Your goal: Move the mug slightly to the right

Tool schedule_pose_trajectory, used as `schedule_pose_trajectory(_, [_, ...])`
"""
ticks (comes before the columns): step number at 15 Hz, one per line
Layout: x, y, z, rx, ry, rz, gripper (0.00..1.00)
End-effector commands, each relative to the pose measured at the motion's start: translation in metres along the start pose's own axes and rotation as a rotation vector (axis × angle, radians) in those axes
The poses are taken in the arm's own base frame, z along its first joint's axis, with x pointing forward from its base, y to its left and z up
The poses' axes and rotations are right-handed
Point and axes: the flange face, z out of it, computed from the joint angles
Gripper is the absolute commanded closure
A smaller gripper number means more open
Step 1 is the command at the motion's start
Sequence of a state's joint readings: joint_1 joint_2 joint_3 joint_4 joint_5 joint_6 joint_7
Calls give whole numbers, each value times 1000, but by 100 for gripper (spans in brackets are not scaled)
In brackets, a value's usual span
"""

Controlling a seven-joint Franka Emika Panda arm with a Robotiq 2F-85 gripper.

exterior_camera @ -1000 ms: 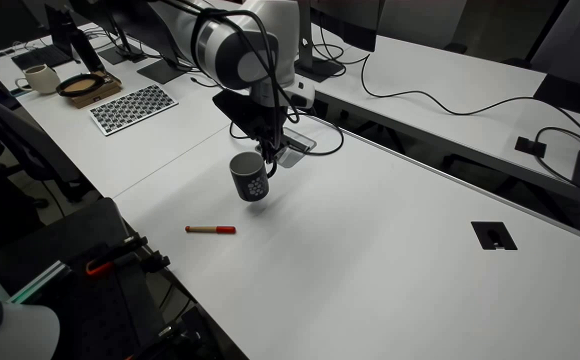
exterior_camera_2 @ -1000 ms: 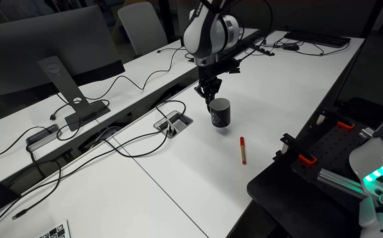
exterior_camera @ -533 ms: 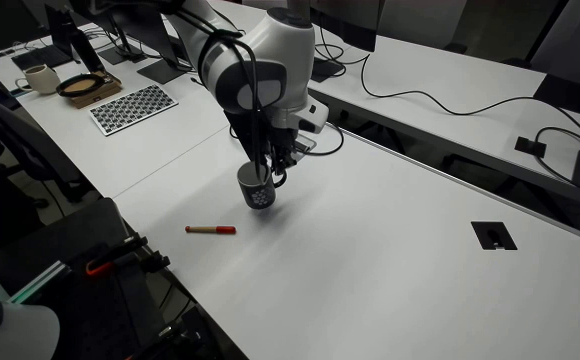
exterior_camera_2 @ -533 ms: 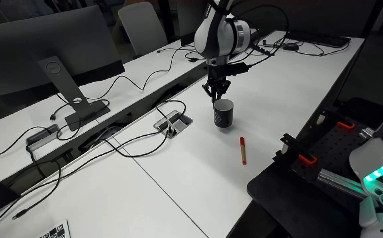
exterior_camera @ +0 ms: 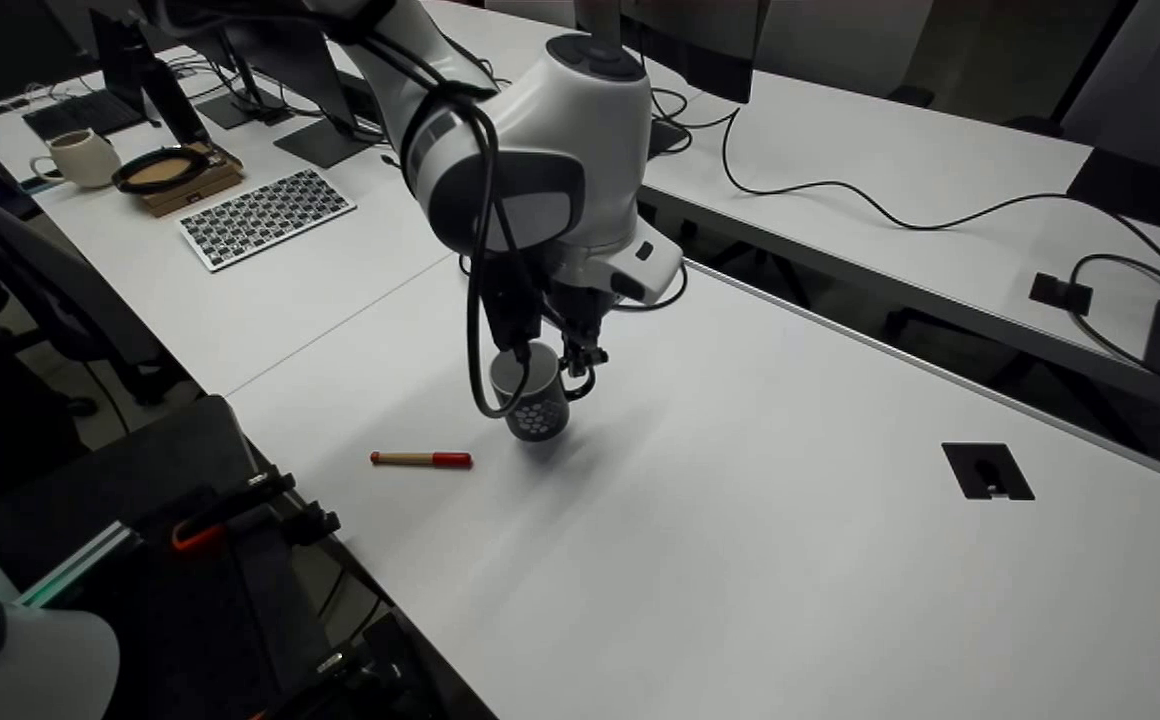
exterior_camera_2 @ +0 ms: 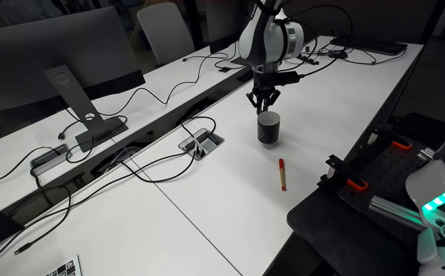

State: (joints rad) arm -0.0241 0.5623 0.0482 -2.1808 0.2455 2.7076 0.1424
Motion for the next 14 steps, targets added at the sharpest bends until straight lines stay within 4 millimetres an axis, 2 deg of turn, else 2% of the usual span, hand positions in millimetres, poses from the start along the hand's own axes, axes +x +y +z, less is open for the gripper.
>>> schedule_pose_trajectory(1, [-7, 18, -21, -11, 27, 90, 96])
schedule_pose_trajectory(9, [-22, 70, -22, -27, 36, 341, 96])
schedule_pose_trajectory(14, [-31, 95, -12, -41, 78, 418, 96])
